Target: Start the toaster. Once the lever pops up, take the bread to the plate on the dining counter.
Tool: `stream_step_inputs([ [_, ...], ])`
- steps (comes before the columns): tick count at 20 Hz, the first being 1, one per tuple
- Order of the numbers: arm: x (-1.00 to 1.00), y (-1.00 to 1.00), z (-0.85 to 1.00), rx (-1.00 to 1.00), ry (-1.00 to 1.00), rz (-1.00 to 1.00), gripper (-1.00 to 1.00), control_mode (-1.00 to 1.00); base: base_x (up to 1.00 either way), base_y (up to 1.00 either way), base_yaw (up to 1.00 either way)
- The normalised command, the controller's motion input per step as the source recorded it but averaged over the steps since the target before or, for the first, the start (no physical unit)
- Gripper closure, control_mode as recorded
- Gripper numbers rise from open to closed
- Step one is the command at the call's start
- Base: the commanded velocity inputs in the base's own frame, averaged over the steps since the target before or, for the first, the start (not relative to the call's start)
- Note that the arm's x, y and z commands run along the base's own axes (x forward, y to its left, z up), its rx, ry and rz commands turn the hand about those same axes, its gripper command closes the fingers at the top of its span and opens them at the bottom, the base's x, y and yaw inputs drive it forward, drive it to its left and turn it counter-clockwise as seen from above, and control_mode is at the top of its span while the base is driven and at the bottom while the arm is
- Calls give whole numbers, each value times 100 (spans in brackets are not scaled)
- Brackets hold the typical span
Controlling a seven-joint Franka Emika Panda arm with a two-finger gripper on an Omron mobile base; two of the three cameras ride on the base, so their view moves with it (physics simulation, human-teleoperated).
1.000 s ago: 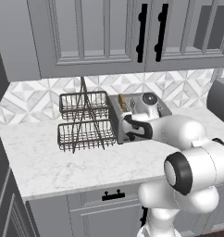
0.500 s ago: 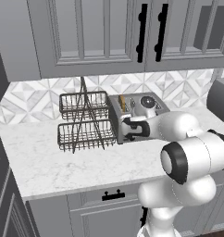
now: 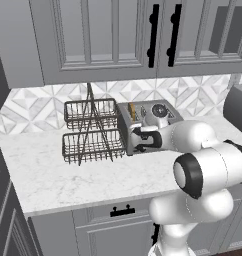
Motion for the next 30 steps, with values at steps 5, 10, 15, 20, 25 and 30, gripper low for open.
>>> stream_step_inputs([
  [5, -6, 0, -42, 0, 0, 0, 100, -100, 0, 0, 0],
  [10, -3, 0, -48, 0, 0, 0, 100, -100, 0, 0, 0],
  [15, 0, 0, -59, 0, 0, 0, 100, -100, 0, 0, 0],
  [20, -3, 0, -71, -3, 4, 0, 100, -100, 0, 0, 0],
  [25, -29, 0, -27, -1, 1, 0, 100, -100, 0, 0, 0],
  [30, -51, 0, 53, 0, 0, 0, 100, -100, 0, 0, 0],
])
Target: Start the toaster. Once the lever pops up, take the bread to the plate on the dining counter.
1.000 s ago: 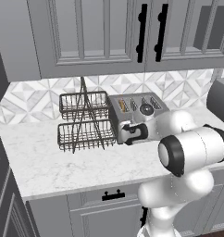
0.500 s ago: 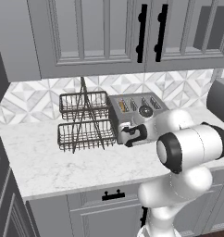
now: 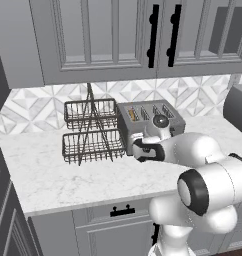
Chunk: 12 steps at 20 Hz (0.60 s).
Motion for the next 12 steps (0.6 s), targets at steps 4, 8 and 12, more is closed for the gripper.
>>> stream_step_inputs([
  [4, -62, 0, 63, 1, 0, 2, 100, -100, 0, 0, 0],
  [8, -37, 0, 66, 0, 0, 2, 100, -100, 0, 0, 0],
  [12, -29, 0, 60, 0, 0, 3, 100, -100, 0, 0, 0],
])
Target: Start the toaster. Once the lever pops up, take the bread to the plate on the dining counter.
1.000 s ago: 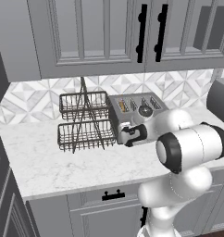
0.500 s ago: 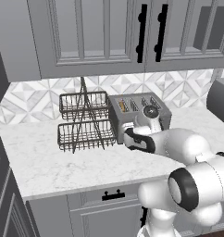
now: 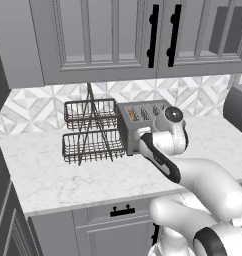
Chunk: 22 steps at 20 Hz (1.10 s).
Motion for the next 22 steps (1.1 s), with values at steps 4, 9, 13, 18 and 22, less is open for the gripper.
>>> stream_step_inputs([
  [4, -16, 0, 43, 0, 0, 3, 100, -100, 0, 0, 0],
  [9, -3, 0, 17, 0, -2, 4, 100, -100, 0, 0, 0],
  [13, 9, 0, 23, -3, -5, 2, 100, -100, 0, 0, 0],
  [18, 18, 0, 23, -5, -4, 1, -100, -100, 0, 0, 0],
  [22, 2, 1, 20, -5, -4, 0, -100, -100, 0, 0, 0],
])
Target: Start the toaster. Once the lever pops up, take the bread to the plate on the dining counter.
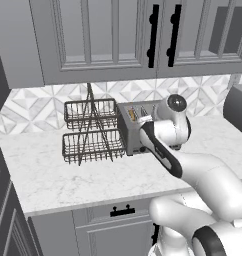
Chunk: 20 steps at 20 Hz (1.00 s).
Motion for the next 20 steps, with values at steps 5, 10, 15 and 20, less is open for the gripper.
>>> stream_step_inputs([
  [5, 0, 0, 10, 0, -3, 1, -100, -100, 0, 0, 0],
  [10, 0, 0, 0, 1, -9, 1, -100, -100, 0, 0, 0],
  [15, 0, 0, 9, 1, -2, 0, -100, -100, 0, 0, 0],
  [20, 0, 0, 0, 0, 0, 0, -100, -100, 0, 0, 0],
])
